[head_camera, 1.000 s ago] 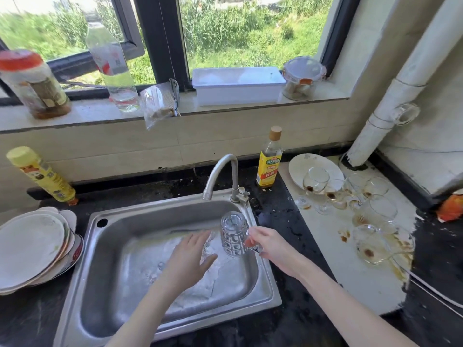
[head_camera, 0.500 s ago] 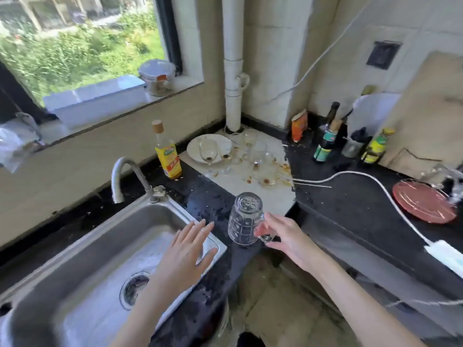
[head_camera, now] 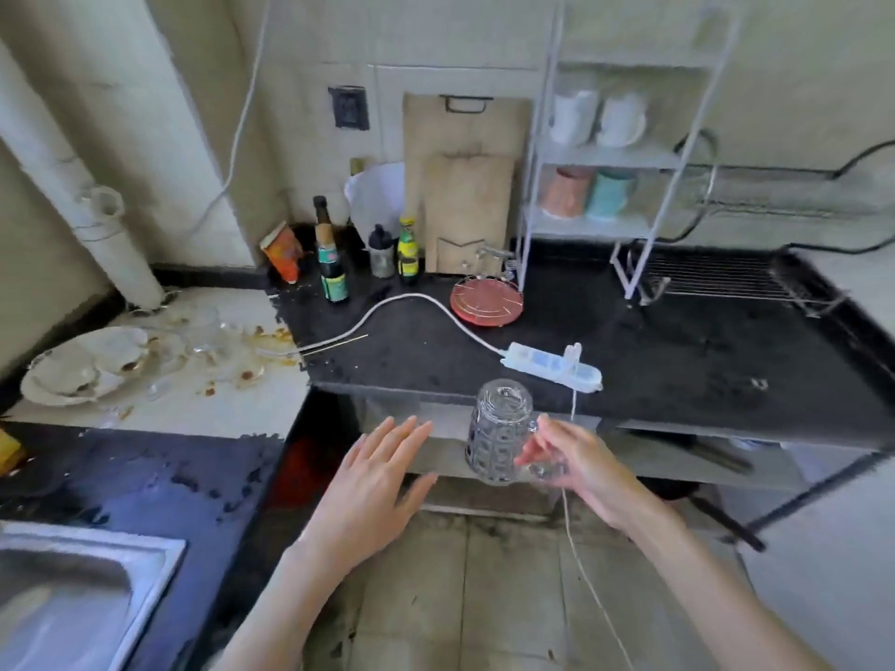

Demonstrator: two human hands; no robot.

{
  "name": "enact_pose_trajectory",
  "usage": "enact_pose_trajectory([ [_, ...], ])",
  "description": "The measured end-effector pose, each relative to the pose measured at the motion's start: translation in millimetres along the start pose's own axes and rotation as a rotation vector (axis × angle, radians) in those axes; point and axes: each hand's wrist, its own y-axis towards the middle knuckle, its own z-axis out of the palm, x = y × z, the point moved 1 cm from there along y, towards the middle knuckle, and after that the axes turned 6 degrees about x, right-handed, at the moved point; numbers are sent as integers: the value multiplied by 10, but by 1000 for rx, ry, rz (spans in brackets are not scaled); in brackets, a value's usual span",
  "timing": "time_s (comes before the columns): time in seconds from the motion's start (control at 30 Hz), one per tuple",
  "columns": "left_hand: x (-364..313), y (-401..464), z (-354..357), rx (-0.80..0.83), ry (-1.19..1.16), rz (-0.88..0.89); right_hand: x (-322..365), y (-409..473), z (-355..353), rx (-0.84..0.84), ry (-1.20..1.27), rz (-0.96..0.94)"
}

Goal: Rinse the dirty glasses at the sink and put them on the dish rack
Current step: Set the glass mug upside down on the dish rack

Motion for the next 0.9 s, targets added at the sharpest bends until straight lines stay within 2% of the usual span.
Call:
enact_pose_trajectory([
  [0.3, -1935, 1462, 514, 72, 4, 238, -287, -552, -2274, -272, 41, 14],
  [0.43, -2480, 2037, 647, 105, -58, 280, -252, -568, -3045, -329, 30, 4],
  [0.77, -2844, 3740, 796, 125, 39, 307, -26, 341, -4338, -419, 146, 18],
  [0.9, -2887, 4574, 765, 67, 11, 332, 130, 919, -4826, -429, 139, 45],
])
